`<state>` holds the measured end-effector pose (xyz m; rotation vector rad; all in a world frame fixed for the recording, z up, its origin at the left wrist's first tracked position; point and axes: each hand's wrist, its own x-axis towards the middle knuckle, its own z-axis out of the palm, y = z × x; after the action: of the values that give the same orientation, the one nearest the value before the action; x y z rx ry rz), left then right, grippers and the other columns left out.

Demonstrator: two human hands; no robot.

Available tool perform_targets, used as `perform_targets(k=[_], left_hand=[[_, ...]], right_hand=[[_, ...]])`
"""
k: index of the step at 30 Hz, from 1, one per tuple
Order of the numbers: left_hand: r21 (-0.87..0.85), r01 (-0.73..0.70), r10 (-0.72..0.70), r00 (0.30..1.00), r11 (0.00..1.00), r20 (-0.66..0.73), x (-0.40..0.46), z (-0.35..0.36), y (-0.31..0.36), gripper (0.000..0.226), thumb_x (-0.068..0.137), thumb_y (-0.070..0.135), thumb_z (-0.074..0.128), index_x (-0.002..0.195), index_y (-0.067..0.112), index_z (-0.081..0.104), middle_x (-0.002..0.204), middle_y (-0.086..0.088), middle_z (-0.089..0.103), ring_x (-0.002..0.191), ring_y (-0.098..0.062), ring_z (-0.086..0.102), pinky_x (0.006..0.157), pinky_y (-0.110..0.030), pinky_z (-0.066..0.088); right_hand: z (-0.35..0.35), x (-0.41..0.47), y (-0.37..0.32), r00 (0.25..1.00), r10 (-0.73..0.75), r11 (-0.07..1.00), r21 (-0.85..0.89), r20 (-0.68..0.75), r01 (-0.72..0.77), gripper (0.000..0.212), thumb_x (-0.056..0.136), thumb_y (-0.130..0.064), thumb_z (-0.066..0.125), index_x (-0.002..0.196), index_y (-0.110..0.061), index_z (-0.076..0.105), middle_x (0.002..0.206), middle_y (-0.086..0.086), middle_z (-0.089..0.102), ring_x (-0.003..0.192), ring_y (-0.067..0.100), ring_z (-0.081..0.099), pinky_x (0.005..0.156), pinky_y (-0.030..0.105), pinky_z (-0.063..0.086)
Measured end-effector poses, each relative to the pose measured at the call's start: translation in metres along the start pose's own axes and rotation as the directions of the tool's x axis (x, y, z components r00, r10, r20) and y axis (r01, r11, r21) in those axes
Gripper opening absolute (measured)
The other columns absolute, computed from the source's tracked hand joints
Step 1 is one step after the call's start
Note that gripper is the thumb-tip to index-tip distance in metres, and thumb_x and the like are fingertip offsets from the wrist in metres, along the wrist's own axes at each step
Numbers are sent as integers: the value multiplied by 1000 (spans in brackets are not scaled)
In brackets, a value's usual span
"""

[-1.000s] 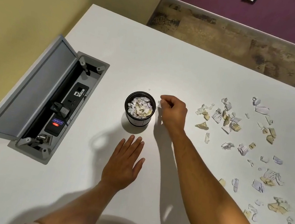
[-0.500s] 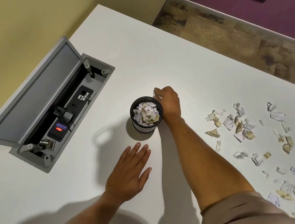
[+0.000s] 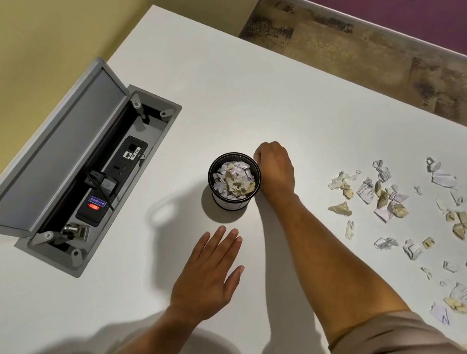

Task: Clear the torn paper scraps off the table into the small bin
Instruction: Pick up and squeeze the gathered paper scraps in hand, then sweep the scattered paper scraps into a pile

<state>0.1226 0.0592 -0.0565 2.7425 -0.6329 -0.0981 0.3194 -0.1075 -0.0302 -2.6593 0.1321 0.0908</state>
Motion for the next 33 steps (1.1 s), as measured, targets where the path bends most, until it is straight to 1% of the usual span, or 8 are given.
perform_targets(k=[3, 5, 9, 13, 20, 23, 26, 33], left_hand=[[8, -3, 3, 1000, 1000, -7, 0, 0, 0, 55, 101, 41, 42, 149, 14, 39, 157, 0, 32, 149, -19, 20, 119, -44, 25], [1, -8, 8, 1000, 1000, -18, 0, 0, 1, 55, 101, 41, 42, 148, 14, 40, 157, 0, 33, 149, -20, 21, 118, -45, 26], [-13, -11, 10, 1000, 1000, -25, 0, -3, 2, 54, 101, 41, 41, 148, 13, 41, 156, -1, 34, 148, -21, 23, 117, -46, 28], [-27, -19, 18, 999, 999, -26, 0, -5, 3, 54, 102, 40, 39, 148, 12, 40, 156, -2, 36, 148, -21, 23, 117, -46, 29], [-42, -16, 16, 1000, 999, -10, 1, -5, 2, 54, 102, 40, 37, 147, 11, 42, 154, -2, 39, 148, -20, 25, 117, -46, 28], [-40, -11, 11, 1000, 999, -2, 0, -4, 1, 54, 102, 40, 37, 147, 11, 41, 155, -2, 37, 148, -20, 23, 117, -46, 27], [-18, -3, 3, 1000, 1000, 30, -2, -3, 0, 56, 102, 41, 36, 150, 13, 36, 157, -2, 32, 149, -19, 20, 119, -45, 25], [39, -63, 62, 998, 997, 27, -1, -5, 1, 51, 102, 34, 37, 146, 10, 42, 155, -10, 36, 147, -31, 24, 119, -50, 20]], right_hand=[[-11, -5, 3, 991, 136, 956, 260, 15, -135, 18, 75, 3, 47, 76, -12, 57, 84, 2, 60, 76, 18, 52, 60, 27, 39], [-26, -11, 0, 958, 285, 816, 521, 16, -251, 15, 83, -3, 54, 77, -13, 63, 79, -1, 64, 76, 16, 59, 60, 15, 44], [-54, -38, -15, 943, 324, 681, 711, -77, -176, 10, 88, -10, 63, 83, -16, 69, 74, -7, 66, 69, 6, 61, 67, 19, 49], [-66, -67, -40, 970, 182, 711, 703, -162, -16, 14, 86, -4, 64, 93, -13, 72, 79, -12, 67, 74, -4, 60, 71, 11, 46], [-71, -93, -53, 978, 81, 816, 576, -193, 46, 25, 87, -7, 61, 105, -22, 70, 91, -3, 72, 95, 13, 60, 86, 31, 49], [-77, -103, -47, 964, 115, 808, 587, -241, 51, 22, 81, -8, 65, 101, -18, 67, 84, -8, 72, 83, 14, 63, 82, 35, 50], [-84, -115, -42, 959, 160, 804, 594, -235, 11, 24, 80, -19, 74, 102, -20, 65, 84, -8, 66, 68, 8, 56, 68, 20, 47], [-90, -203, -4, 896, 399, 768, 605, -196, -210, 20, 94, -13, 53, 108, -17, 67, 106, -7, 66, 91, -1, 58, 83, 18, 47]])
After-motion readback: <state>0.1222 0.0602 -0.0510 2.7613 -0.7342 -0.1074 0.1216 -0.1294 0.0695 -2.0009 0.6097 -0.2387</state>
